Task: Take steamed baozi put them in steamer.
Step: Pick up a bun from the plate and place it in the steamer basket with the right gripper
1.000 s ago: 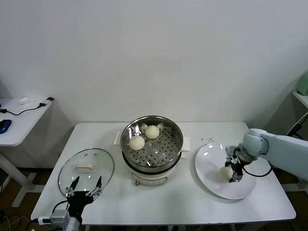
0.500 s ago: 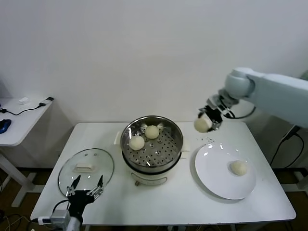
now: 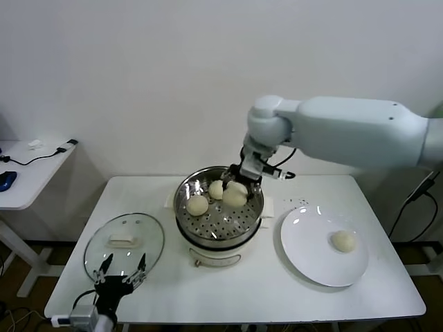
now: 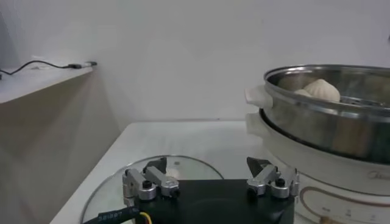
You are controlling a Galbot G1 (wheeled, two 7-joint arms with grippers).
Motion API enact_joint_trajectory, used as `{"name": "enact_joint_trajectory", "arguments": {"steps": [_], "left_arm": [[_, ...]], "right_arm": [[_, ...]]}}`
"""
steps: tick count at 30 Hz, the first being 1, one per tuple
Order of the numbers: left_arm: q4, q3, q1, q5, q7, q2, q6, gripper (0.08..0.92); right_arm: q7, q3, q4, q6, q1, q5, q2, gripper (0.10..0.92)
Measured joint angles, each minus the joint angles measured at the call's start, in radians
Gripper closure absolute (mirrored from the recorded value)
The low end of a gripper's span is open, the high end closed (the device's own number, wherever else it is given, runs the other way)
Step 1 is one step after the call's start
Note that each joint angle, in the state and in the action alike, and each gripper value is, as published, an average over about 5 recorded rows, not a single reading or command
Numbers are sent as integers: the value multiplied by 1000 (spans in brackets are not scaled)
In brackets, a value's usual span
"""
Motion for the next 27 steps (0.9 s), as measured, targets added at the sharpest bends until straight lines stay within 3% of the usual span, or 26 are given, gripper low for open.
{"name": "enact_joint_trajectory", "arguments": {"steps": [16,22,27], "left_arm": [[-1,-9,9,0,-1,1,-4,177],[-2,-9,9,0,-2,0,-4,177],[-6,-7,9,0,-2,-2,-3,177]], "right_arm": [[49,-2,-98,112,-171,-141,134,330],[57,6,-130,139,-198,-158,156,233],[57,10,-141,154,-200,-147,157,204]]}}
